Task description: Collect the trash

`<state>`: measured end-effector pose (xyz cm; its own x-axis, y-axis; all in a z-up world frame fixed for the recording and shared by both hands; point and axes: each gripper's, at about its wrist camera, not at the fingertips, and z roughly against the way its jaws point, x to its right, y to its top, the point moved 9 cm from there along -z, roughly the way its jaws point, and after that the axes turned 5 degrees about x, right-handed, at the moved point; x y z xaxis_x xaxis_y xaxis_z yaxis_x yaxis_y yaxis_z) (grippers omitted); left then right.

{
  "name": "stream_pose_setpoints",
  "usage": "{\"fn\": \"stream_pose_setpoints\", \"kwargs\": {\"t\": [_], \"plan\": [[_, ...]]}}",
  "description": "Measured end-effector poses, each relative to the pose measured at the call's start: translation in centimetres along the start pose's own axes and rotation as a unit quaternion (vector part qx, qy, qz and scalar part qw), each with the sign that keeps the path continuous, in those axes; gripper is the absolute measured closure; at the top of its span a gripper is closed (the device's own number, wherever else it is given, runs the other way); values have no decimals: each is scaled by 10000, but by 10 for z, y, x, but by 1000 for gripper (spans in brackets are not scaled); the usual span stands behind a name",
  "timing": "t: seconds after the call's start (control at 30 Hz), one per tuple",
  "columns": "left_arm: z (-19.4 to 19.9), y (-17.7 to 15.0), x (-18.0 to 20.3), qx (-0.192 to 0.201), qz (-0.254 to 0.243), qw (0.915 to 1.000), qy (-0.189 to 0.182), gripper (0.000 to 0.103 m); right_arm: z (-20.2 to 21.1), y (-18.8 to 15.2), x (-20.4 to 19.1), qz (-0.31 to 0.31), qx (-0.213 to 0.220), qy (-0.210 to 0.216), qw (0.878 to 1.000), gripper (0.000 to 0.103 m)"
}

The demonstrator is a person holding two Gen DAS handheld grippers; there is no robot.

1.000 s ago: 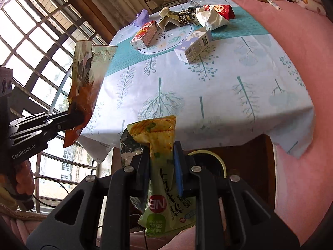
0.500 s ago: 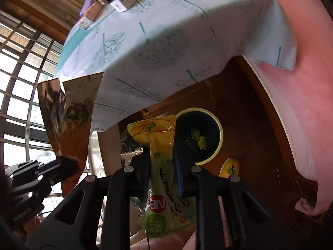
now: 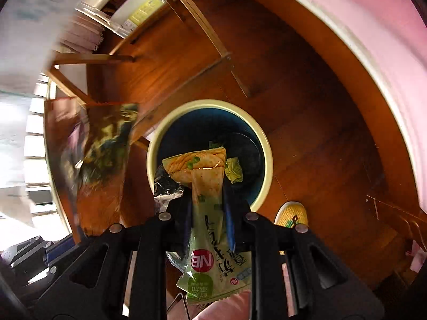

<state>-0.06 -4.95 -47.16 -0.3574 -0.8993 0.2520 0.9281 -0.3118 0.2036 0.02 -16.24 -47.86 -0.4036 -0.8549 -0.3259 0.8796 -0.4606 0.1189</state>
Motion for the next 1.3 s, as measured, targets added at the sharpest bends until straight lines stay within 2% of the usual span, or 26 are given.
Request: {"fn": "stream_pose_setpoints", "kwargs": {"t": [0.03,0.1,0.17,0.2,0.23,0.27,0.37,0.53,0.73,0.97,1.3], "plan": [[-14,5,-5,-32,17,10000,39,93,-14,0,4,-37,-27,-2,10000,86],[-36,3,-12,-128,21,9997,200,85,-39,1,13,-108,-43,-47,9999,85],[-51,6,-22,-124,69,9991,401,61,-59,1,22,-180,-23,-89,9998,77],[-56,7,-27,-107,123,9989,441,54,-66,0,27,-215,-29,-77,9997,74],[-60,7,-31,-89,184,9987,469,43,-73,1,30,-248,-33,-65,9997,68],[-61,8,-36,-61,245,9984,499,37,-78,1,32,-274,-28,-44,9996,61],[-58,11,-46,8,346,9975,612,35,-93,1,41,-309,-52,-75,9995,55],[-33,11,-53,155,313,9969,711,35,-97,3,42,-329,-62,-29,9994,55],[25,20,-34,382,308,9959,756,35,-63,7,23,-206,14,114,9997,55],[126,47,-11,850,309,9927,797,35,21,14,-9,-133,191,271,9994,55],[289,85,18,1590,74,9841,784,35,183,27,-63,142,674,501,9964,55]]}}
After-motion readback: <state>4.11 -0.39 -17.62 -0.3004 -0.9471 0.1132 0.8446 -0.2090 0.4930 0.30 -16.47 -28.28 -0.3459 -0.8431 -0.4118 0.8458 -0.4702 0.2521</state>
